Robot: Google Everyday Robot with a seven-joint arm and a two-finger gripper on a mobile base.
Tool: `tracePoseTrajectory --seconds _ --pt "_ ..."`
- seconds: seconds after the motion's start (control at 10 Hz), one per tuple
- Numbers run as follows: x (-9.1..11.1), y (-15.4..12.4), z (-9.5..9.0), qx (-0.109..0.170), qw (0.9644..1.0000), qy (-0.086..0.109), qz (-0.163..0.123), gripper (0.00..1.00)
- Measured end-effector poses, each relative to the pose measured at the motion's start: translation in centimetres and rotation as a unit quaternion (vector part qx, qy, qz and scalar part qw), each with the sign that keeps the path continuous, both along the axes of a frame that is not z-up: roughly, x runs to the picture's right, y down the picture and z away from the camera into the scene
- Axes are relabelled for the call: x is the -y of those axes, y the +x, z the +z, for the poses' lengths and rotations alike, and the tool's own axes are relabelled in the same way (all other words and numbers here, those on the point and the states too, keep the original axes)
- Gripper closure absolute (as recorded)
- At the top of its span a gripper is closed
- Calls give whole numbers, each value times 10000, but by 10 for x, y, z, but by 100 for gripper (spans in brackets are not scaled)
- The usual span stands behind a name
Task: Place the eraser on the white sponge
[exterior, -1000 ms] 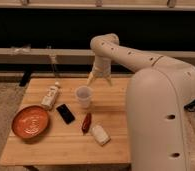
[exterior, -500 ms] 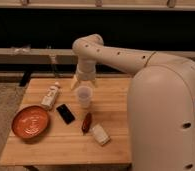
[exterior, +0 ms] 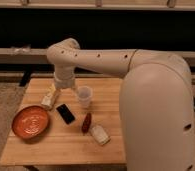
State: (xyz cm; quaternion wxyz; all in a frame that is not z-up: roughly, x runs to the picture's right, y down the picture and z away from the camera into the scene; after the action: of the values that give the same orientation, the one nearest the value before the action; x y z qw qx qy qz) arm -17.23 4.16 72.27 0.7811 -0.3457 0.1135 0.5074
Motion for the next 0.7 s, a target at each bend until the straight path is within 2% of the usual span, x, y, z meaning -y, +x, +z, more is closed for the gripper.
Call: tracePoseTrajectory --seconds 0.1,0.2,0.6,0.7 --pt "-14 -9 2 37 9999 -53 -95 20" --pt "-27 -12 12 -6 9998 -112 -167 20" --pt "-60 -10 70 -183 9984 -346 -410 20" --pt "-66 -12 76 -195 9979 -392 -468 20"
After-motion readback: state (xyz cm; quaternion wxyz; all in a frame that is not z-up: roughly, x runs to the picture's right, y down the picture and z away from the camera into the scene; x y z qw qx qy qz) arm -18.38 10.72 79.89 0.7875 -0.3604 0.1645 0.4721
